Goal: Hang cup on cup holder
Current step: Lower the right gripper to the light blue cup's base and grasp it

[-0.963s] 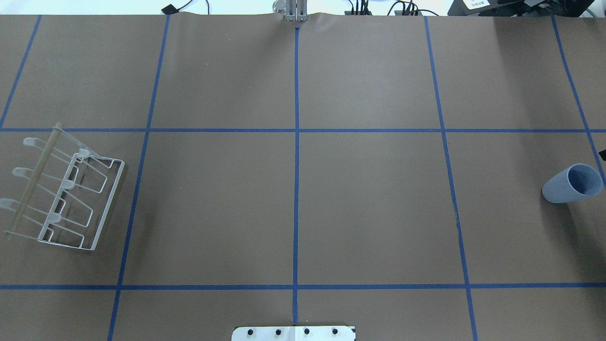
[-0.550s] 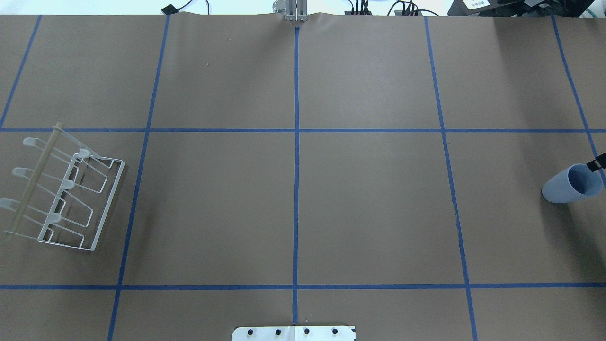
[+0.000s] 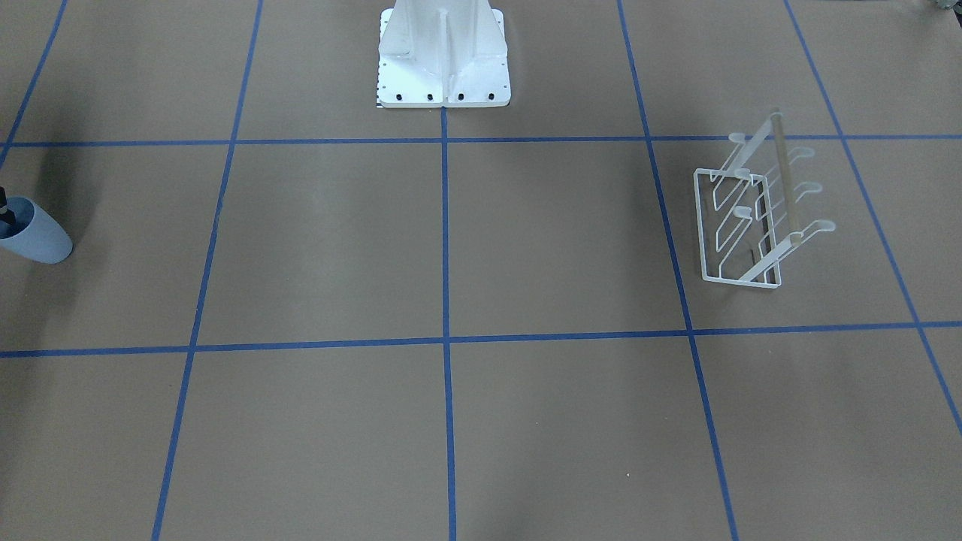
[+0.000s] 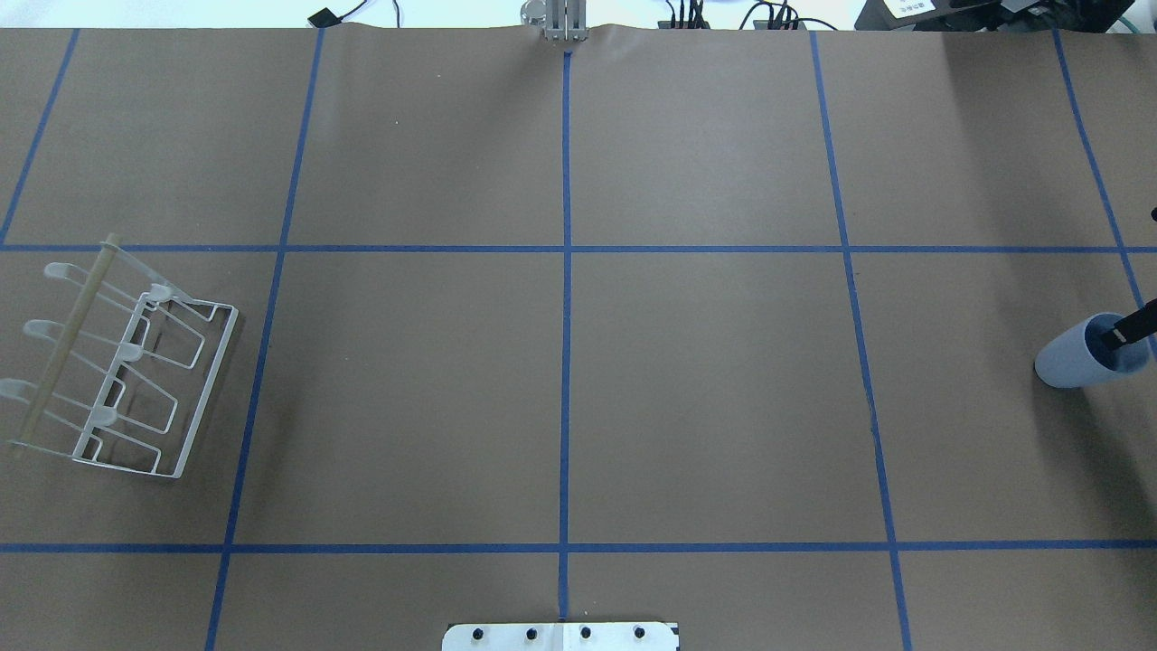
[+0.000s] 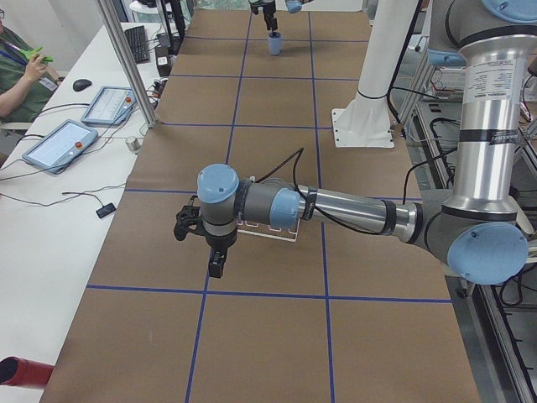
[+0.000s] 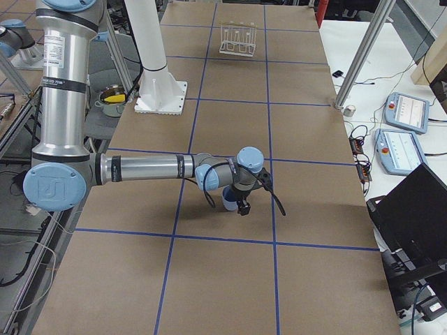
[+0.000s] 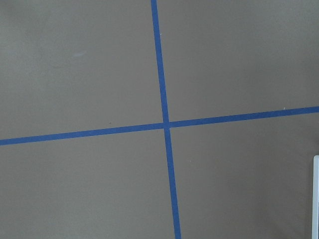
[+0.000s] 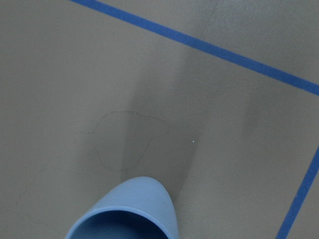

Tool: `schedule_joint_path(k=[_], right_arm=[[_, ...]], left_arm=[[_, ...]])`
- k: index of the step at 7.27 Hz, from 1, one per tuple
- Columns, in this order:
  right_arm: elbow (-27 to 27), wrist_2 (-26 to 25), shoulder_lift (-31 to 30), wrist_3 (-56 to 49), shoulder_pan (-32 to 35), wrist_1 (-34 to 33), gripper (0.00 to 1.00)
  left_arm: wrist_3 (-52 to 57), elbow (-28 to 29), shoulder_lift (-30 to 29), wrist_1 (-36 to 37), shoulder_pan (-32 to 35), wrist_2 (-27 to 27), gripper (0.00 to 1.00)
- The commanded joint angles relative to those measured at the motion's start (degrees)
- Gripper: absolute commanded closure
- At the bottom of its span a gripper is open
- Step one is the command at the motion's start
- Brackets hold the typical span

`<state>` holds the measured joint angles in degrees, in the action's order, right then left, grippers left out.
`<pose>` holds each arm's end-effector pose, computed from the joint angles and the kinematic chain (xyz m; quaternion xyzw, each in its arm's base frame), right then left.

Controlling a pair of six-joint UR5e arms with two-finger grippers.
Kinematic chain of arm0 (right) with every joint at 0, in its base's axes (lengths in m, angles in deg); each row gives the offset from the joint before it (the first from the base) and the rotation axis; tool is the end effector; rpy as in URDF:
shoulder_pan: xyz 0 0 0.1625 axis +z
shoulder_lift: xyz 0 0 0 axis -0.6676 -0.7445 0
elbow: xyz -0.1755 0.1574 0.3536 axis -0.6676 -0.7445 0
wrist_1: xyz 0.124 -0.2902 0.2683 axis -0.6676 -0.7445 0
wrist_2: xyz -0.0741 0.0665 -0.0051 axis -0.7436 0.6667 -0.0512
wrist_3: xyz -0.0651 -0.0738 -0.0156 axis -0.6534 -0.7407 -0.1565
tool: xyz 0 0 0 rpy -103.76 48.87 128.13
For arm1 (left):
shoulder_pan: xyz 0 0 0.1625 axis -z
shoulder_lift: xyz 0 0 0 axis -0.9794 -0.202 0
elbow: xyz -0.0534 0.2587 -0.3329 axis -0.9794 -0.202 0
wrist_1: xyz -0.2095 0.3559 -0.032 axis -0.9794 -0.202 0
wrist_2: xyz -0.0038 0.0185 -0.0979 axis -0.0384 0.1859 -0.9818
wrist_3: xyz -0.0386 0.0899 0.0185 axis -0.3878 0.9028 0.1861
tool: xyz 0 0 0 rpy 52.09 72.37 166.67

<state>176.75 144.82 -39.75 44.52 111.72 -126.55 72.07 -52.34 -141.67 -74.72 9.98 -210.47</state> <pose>-0.1007 -0.4535 0.6285 0.0338 -0.3997 -0.1950 0.8950 -0.0523 -0.5003 0.5803 0.0683 0.3581 0.0301 0.9307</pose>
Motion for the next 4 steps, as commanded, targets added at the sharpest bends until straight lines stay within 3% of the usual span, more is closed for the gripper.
schedule_joint_path(k=[1, 2, 4], right_arm=[[-0.3, 0.1, -0.4, 0.1, -0.2, 0.1, 0.76], [-0.2, 0.2, -0.4, -0.5, -0.3, 0.1, 1.0], [0.0, 0.1, -0.4, -0.8, -0.2, 0.7, 1.0]], left_arm=[[0.0, -0.1, -0.1, 0.0, 0.0, -0.1, 0.02], [0.0, 0.0, -0.1, 0.0, 0.0, -0.1, 0.02], [0.0, 0.1, -0.1, 0.0, 0.0, -0.1, 0.02]])
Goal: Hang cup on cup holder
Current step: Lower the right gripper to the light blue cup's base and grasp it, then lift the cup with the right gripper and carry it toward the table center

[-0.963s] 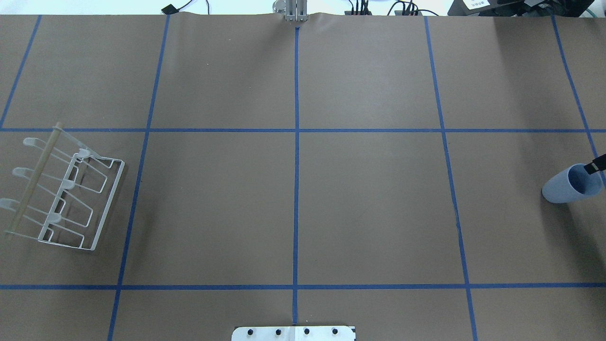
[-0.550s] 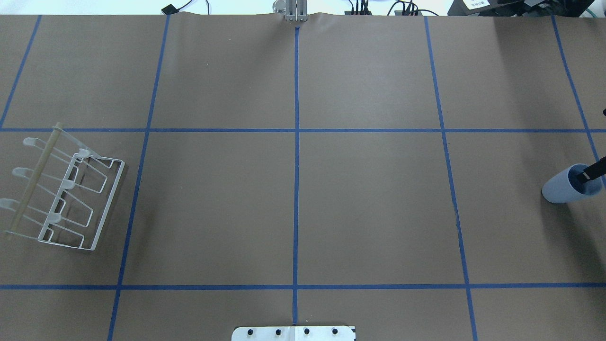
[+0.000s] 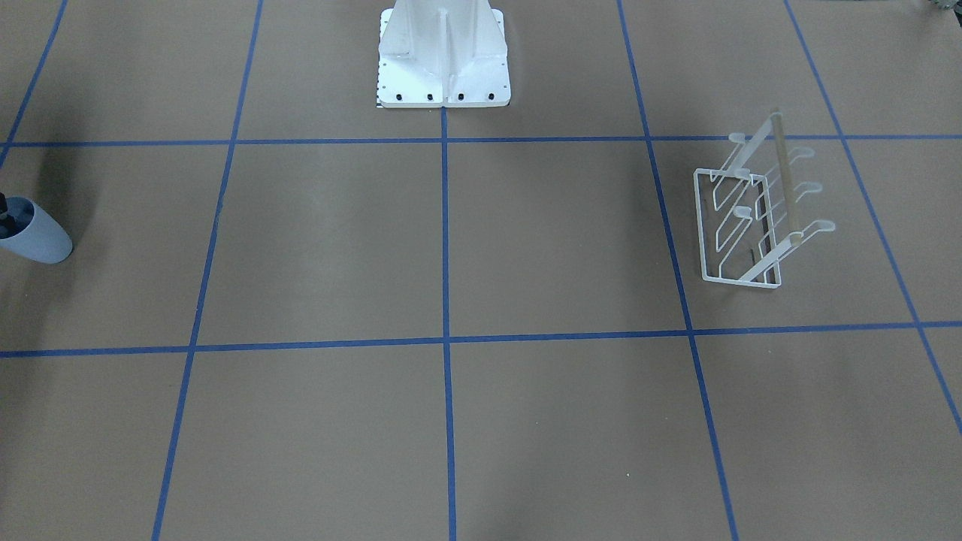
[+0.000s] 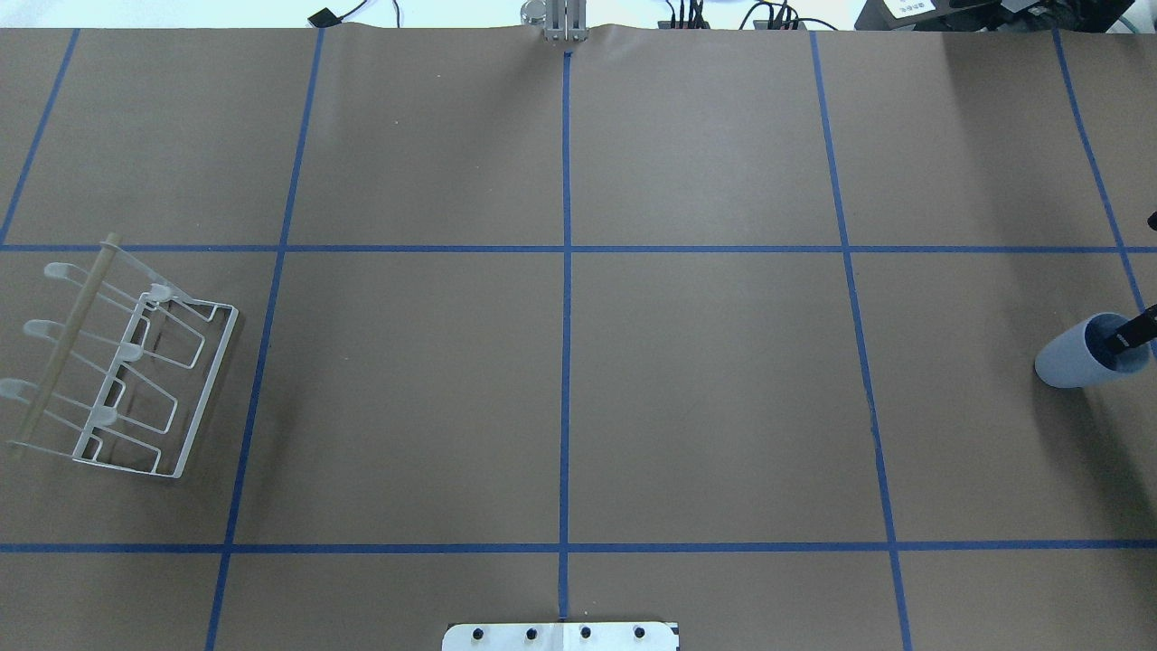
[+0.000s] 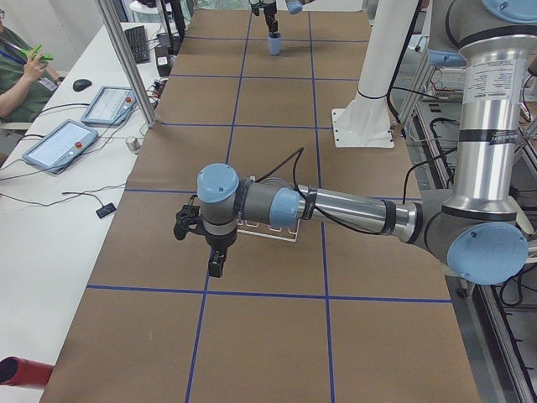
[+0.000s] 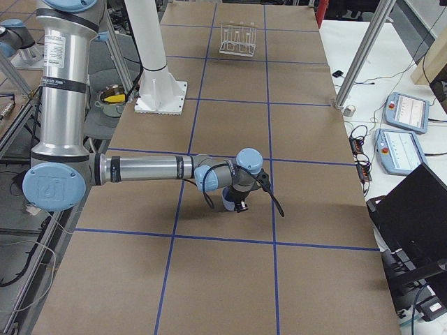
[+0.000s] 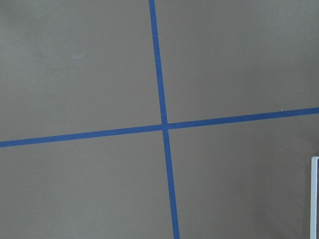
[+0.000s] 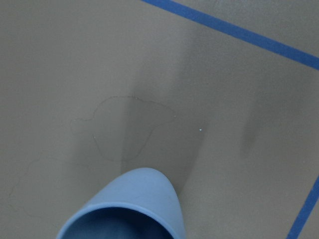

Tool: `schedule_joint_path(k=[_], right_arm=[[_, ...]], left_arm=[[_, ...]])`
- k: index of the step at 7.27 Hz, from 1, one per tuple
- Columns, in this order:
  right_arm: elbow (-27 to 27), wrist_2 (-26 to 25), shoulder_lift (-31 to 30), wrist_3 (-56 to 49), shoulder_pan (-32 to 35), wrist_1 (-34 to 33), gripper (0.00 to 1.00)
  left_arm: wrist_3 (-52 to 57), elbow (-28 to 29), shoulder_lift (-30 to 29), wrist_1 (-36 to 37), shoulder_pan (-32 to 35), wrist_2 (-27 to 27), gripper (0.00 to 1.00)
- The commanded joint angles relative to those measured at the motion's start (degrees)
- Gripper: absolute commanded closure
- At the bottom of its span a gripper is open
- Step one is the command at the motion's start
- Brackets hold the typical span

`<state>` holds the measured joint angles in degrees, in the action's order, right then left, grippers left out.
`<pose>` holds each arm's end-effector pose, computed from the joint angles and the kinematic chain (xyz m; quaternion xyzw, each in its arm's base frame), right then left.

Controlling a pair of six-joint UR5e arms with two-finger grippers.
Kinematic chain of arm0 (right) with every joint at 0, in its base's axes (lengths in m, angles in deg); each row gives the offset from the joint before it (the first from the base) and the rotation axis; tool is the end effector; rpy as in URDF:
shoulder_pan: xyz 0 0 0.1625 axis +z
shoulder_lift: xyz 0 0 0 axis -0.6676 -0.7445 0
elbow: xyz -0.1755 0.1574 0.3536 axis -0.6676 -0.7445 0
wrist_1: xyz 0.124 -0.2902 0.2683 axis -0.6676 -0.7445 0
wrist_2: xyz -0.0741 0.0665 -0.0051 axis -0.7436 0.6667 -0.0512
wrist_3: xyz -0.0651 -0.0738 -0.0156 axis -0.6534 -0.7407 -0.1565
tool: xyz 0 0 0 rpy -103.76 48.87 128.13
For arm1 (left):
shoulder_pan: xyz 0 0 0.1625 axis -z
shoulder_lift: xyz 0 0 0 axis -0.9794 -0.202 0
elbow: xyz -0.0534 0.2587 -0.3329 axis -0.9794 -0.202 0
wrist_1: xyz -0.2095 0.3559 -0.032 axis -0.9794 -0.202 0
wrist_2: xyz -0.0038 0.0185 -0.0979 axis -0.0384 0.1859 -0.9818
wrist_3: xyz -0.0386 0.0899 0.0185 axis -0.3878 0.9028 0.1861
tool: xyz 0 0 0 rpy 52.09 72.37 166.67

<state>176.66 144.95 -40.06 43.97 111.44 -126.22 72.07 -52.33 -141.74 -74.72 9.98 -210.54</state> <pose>-0.1022 -0.4507 0.6309 0.0339 -0.4006 -0.2013 0.8932 -0.0522 -0.5008 0.5797 0.0687 0.3587 0.0304 0.9304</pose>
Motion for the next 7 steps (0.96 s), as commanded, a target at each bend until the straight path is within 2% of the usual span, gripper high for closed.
schedule_joint_path(k=[1, 2, 4, 5, 6, 7], right_arm=[[0.4, -0.1, 0.0, -0.3, 0.1, 0.4, 1.0], [0.9, 0.0, 0.2, -0.3, 0.1, 0.5, 1.0], [4.5, 4.7, 0.6, 0.5, 1.4, 1.0, 1.0], [6.5, 4.7, 0.7, 2.6, 1.6, 3.8, 1.0], [6.6, 4.5, 3.3, 11.1, 1.6, 9.3, 1.0], [6.6, 3.8, 6.4, 24.7, 1.5, 16.4, 1.0]], left_arm=[[0.0, 0.0, 0.0, 0.0, 0.0, 0.0, 0.02], [-0.2, -0.1, 0.0, -0.1, 0.0, 0.0, 0.02], [-0.2, 0.0, -0.3, -0.1, 0.0, 0.0, 0.02], [-0.2, 0.0, -0.5, -0.1, 0.0, 0.0, 0.02], [-0.2, -0.2, -1.1, -0.1, 0.0, 0.1, 0.02], [-0.4, 0.2, -1.8, -2.4, 0.0, 0.1, 0.02]])
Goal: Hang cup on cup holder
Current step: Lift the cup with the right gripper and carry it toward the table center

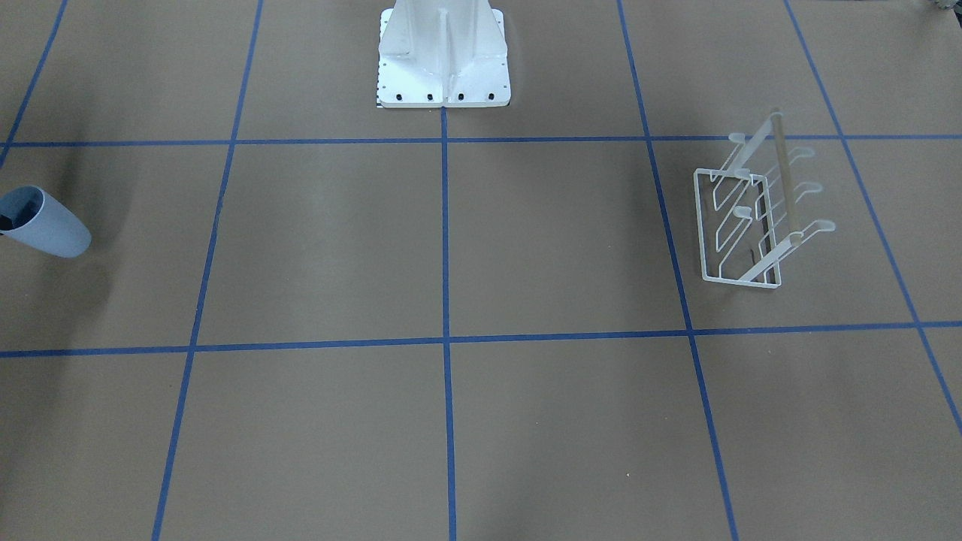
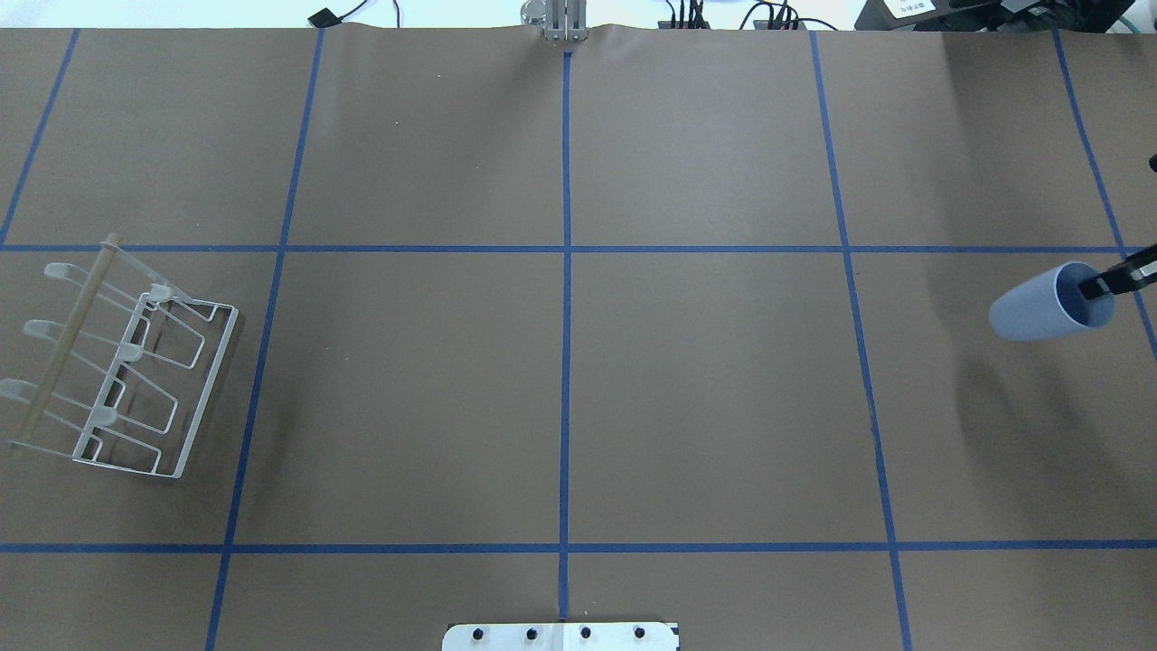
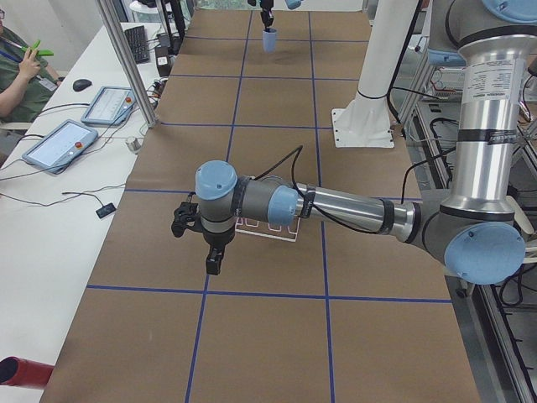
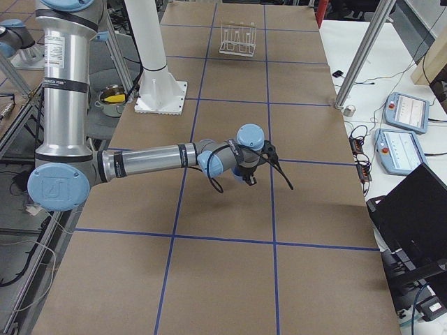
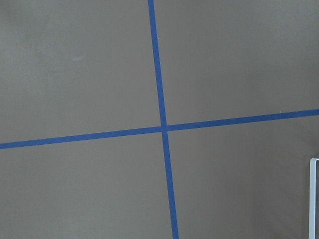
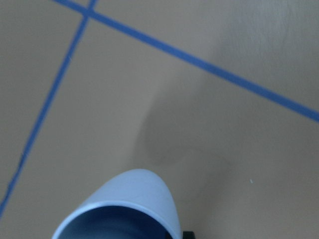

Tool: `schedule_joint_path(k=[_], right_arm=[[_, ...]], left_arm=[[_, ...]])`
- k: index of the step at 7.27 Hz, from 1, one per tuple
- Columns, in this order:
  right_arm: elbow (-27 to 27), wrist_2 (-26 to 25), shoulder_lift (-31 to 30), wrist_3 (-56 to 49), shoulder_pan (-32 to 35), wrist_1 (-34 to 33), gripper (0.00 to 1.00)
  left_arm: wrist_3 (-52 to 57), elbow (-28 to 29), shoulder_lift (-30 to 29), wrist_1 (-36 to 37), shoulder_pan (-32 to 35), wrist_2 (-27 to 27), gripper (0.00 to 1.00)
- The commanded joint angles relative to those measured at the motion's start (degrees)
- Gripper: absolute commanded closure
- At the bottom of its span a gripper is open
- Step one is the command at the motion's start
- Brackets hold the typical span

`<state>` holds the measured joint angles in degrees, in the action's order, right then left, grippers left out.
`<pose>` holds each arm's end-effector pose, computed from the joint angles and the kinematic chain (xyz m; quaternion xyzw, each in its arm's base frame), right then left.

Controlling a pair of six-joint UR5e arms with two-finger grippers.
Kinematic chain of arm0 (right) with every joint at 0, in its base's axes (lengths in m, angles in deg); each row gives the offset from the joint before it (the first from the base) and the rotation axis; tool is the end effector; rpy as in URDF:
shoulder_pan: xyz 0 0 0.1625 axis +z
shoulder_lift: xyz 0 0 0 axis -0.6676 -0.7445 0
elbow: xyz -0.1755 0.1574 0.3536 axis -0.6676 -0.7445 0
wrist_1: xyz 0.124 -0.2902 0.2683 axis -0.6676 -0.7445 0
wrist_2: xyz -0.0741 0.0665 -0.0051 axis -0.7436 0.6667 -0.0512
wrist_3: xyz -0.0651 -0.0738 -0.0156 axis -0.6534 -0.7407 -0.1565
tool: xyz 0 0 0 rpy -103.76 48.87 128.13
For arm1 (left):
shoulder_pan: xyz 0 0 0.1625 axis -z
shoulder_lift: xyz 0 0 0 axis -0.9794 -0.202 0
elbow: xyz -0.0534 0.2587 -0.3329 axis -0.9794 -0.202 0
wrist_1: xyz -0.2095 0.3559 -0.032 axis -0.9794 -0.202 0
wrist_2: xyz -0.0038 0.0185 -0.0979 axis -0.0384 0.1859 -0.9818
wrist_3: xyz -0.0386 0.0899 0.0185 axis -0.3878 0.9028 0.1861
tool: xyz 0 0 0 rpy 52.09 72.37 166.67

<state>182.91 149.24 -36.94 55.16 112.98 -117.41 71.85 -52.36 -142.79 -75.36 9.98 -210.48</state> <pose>-0.1024 -0.4738 0.5268 0.1286 -0.4591 -0.1683 0.8628 -0.0520 -0.5089 0.5690 0.0821 0.3582 0.0339 0.9294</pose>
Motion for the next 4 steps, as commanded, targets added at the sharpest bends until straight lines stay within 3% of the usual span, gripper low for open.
schedule_joint_path(k=[1, 2, 4], right_arm=[[0.0, -0.8, 6.3, 26.0, -1.3, 14.6, 1.0], [0.0, -1.0, 9.6, 36.4, -2.4, 19.3, 1.0], [0.1, -2.9, 12.6, 52.9, -4.5, 30.5, 1.0]], left_arm=[[-0.7, 0.1, -1.3, -5.3, 0.0, 0.0, 0.02], [-7.4, 0.0, -2.5, -10.6, -0.2, -0.1, 0.02], [-25.9, 0.3, -4.8, -27.6, -7.0, 0.0, 0.02]])
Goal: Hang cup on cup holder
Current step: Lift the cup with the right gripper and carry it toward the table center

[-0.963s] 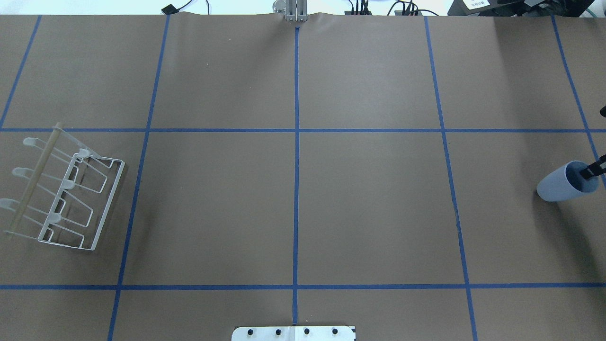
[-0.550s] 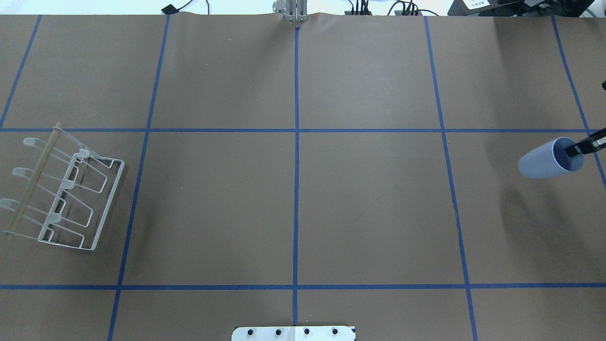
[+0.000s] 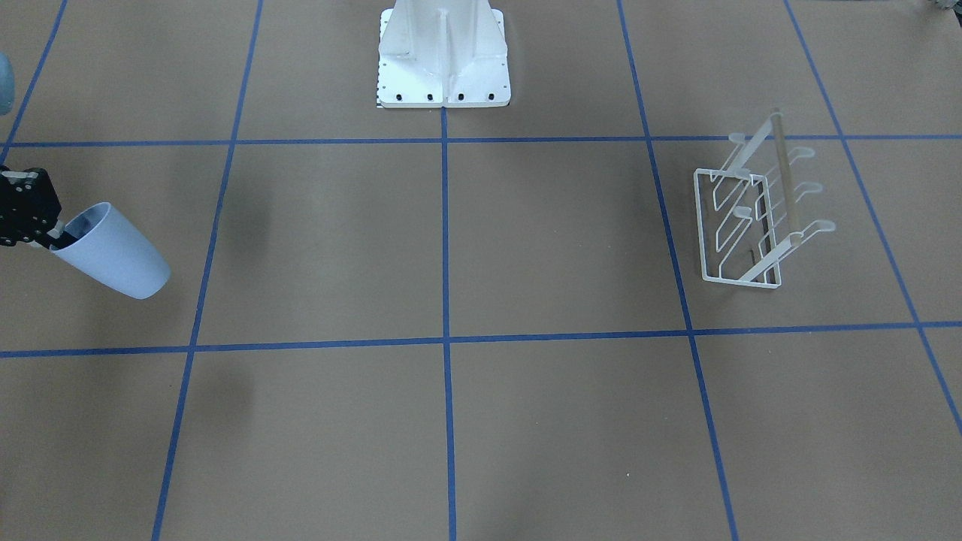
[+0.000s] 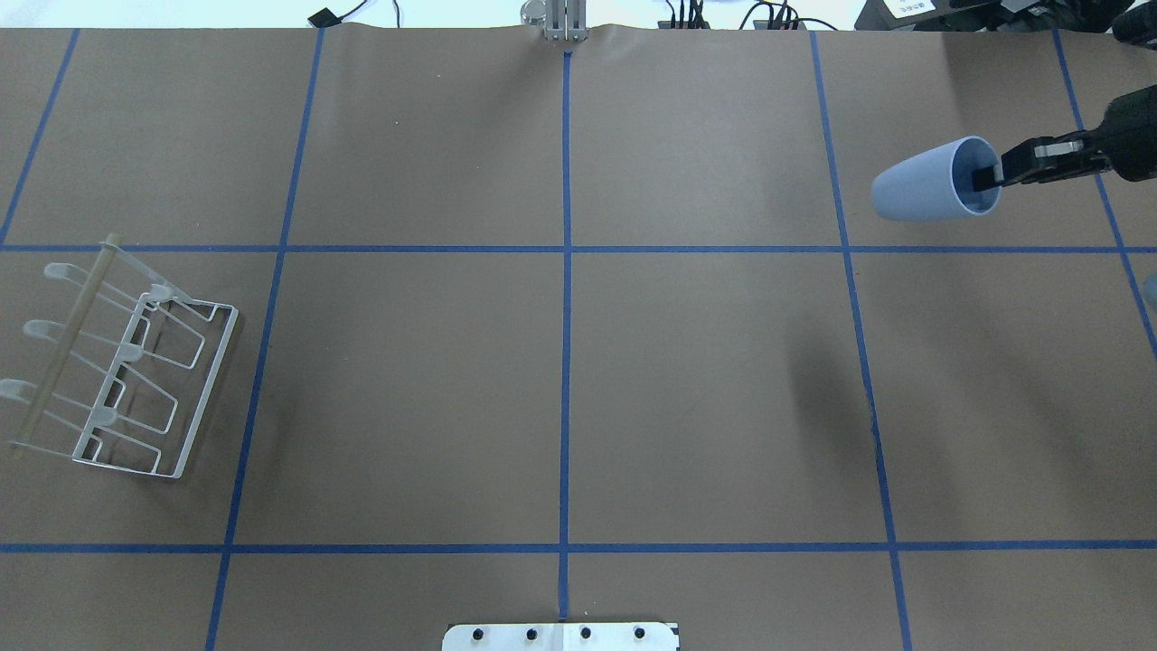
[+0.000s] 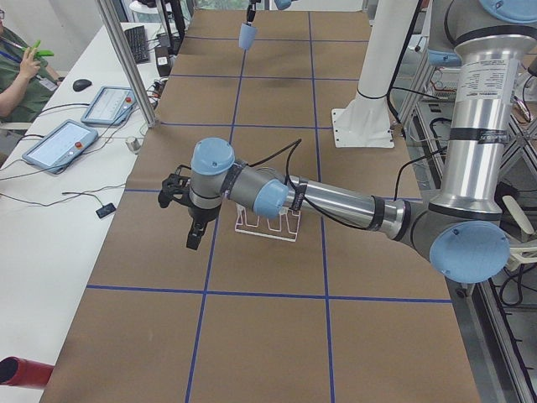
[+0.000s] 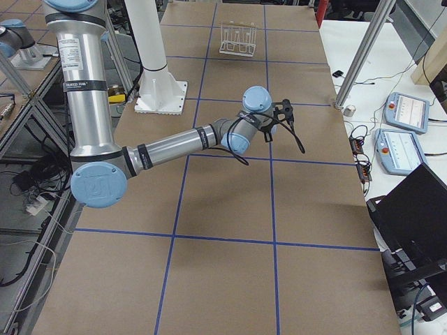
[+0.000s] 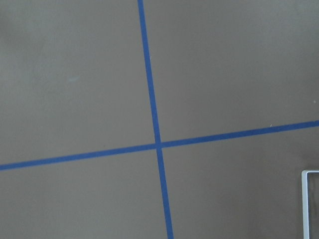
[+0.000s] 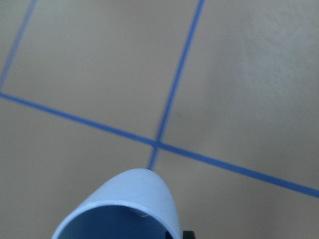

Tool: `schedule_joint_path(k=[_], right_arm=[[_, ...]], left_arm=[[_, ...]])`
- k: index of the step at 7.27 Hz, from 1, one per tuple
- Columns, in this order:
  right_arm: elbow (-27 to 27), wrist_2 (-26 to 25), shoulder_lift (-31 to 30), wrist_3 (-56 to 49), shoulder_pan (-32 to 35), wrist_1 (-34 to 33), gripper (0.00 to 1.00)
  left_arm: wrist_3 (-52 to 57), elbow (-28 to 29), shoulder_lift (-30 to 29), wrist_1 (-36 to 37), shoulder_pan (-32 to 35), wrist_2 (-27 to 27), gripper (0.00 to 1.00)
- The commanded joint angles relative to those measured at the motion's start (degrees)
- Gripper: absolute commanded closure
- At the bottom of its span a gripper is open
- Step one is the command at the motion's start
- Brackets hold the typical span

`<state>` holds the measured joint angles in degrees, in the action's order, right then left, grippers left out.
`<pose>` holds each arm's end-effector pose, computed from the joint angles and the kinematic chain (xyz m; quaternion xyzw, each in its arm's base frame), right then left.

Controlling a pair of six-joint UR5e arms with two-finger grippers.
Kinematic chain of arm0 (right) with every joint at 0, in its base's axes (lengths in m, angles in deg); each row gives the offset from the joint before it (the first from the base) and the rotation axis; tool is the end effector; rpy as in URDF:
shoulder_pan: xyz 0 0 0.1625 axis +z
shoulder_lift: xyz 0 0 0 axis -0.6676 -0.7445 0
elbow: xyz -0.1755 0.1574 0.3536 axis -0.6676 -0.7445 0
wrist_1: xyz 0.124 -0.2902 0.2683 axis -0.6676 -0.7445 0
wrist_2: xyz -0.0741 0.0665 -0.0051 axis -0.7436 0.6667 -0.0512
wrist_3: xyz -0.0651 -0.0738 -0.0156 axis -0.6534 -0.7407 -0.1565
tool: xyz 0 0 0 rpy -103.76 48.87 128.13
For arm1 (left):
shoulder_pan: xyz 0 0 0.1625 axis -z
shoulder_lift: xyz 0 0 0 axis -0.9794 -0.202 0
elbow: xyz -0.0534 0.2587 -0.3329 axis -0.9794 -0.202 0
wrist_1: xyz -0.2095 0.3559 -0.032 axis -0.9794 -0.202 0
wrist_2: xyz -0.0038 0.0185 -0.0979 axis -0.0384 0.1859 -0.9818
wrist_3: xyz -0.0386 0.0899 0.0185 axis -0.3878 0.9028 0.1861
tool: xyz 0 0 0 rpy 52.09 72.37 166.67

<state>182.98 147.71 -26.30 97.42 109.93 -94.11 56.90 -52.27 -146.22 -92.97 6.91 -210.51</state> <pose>-0.1420 -0.5085 0.3874 0.1745 -0.5769 -0.0018 0.7980 -0.0220 -0.5430 0.5016 0.1916 0.3861 0.0047 0.9023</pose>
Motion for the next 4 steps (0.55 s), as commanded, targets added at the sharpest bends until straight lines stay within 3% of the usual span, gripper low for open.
schedule_joint_path(k=[1, 4], right_arm=[[0.3, -3.6, 2.1, 19.2, -3.4, 14.1, 1.0], [0.2, -12.0, 2.1, 43.4, -11.0, 38.0, 1.0]], left_arm=[[-22.0, 1.1, -3.7, -18.3, -7.4, 0.1, 0.02], [-51.9, 1.9, -4.2, -45.2, -14.7, 0.1, 0.02]])
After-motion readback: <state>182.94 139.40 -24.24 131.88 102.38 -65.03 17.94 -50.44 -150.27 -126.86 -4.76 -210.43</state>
